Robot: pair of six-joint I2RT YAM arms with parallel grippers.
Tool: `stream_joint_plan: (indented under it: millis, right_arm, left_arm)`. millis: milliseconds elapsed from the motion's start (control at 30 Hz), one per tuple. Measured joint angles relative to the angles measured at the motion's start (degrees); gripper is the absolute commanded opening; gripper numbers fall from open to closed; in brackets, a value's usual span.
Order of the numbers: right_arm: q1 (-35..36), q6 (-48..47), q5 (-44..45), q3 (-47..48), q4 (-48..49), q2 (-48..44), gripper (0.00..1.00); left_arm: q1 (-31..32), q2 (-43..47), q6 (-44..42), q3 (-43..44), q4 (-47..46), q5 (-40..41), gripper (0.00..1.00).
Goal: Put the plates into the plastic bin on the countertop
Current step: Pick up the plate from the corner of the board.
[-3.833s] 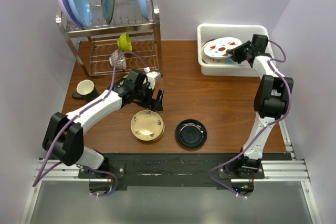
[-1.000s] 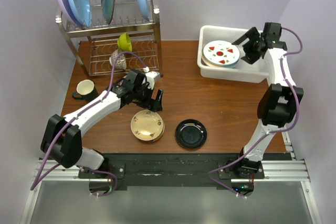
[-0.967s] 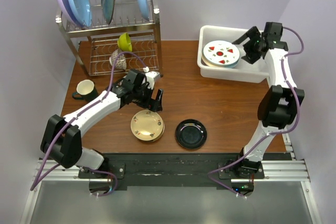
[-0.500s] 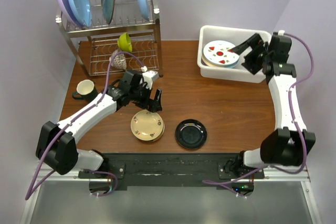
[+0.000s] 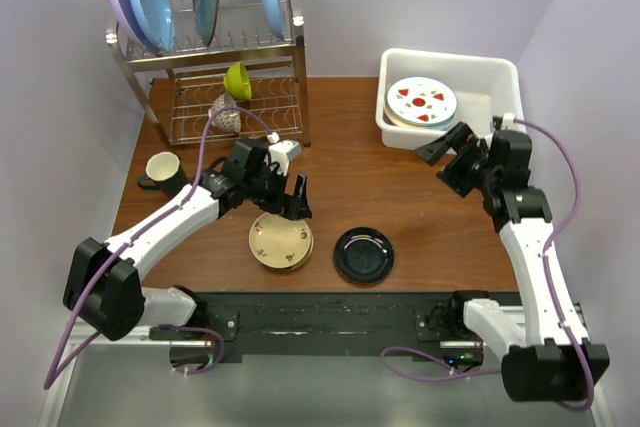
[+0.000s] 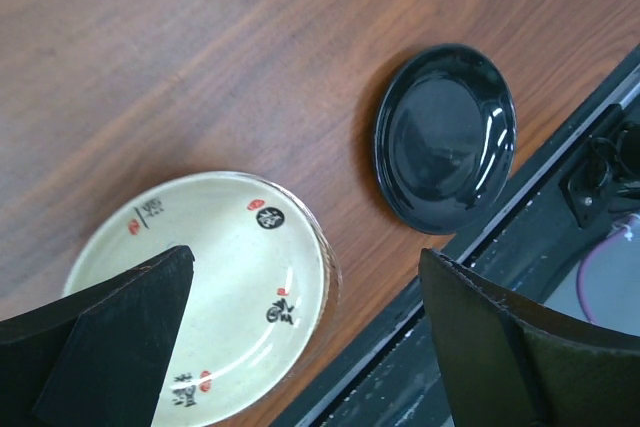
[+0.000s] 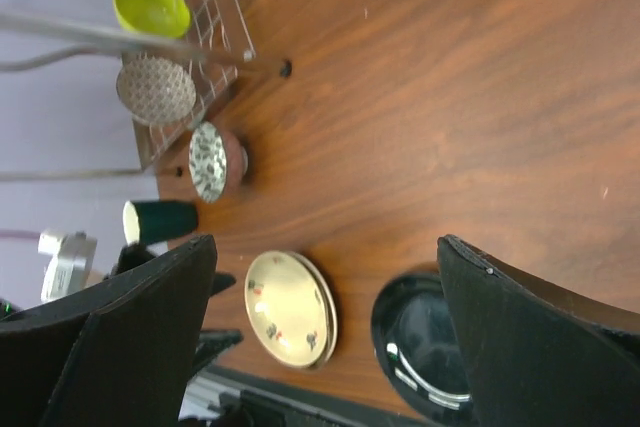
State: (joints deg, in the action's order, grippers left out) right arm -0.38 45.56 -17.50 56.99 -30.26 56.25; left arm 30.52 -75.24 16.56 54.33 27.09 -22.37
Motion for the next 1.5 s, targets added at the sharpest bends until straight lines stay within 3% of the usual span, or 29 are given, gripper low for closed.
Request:
stream_joint_plan:
  millis: [267, 400, 800, 1200, 1500]
  right_arm:
    - [3.6, 5.5, 0.4, -16.1, 0.5, -8.9, 0.93]
    - [8.8, 9.1, 2.5, -22.2, 1.9, -10.9, 0.93]
    - [24.3, 15.0, 9.4, -26.7, 6.1, -7.9, 0.88]
    - [25.7, 19.9, 13.7, -33.6, 3.3, -13.7, 0.84]
    - [26.3, 22.6, 12.5, -38.7, 4.6, -13.8, 0.81]
  left_arm:
    - [0.2, 0.0, 1.7, -2.8, -1.6, -2.8, 1.0]
    - [0.8, 0.0, 2.2, -3.9, -2.4, -3.8, 1.0]
    - [1.1, -0.1, 2.8, -4.1, -3.5, -4.8, 1.0]
    - [3.1, -0.8, 5.9, -5.2, -7.0, -6.6, 0.99]
    - [8.3, -7.1, 9.4, -5.3, -10.3, -6.8, 0.98]
